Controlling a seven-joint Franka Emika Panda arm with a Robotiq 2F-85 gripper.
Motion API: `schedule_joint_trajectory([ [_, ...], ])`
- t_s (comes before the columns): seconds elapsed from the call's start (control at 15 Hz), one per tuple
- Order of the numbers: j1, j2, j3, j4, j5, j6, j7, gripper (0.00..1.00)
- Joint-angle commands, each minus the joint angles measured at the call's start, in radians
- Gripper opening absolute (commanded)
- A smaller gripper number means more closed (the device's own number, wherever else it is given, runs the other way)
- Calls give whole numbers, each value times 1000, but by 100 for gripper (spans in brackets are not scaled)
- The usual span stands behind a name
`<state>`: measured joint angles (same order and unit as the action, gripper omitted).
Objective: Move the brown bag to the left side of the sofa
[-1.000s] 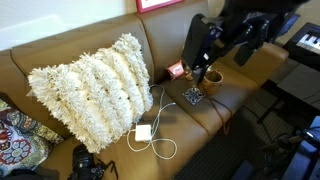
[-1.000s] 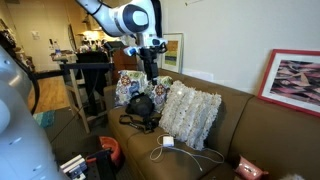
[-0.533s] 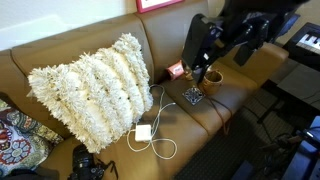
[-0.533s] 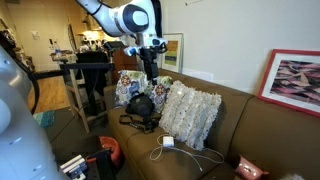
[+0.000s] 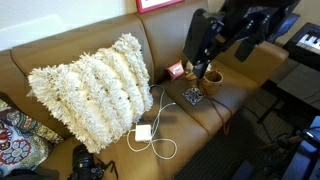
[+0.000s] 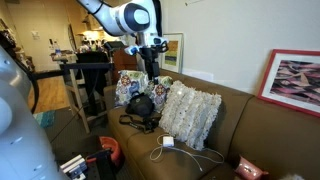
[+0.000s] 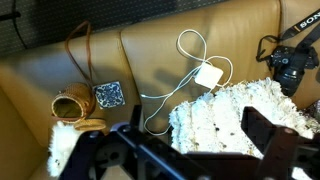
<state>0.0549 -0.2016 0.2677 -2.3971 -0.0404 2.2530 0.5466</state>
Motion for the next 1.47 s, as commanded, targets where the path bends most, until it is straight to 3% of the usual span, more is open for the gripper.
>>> schedule_joint_trajectory([
  [0.0,17,23,-19,32,3,-50,19,100],
  [0.07,-23,180,-37,159,-61,-26,17,100],
  [0.4,-2,382,-127,413,-104,-85,10,100],
  [0.8,41,604,-219,731,-79,-206,8,100],
  [1.07,18,683,-283,814,-53,-255,0,100],
  [1.4,-44,714,-368,804,-2,-265,-6,100],
])
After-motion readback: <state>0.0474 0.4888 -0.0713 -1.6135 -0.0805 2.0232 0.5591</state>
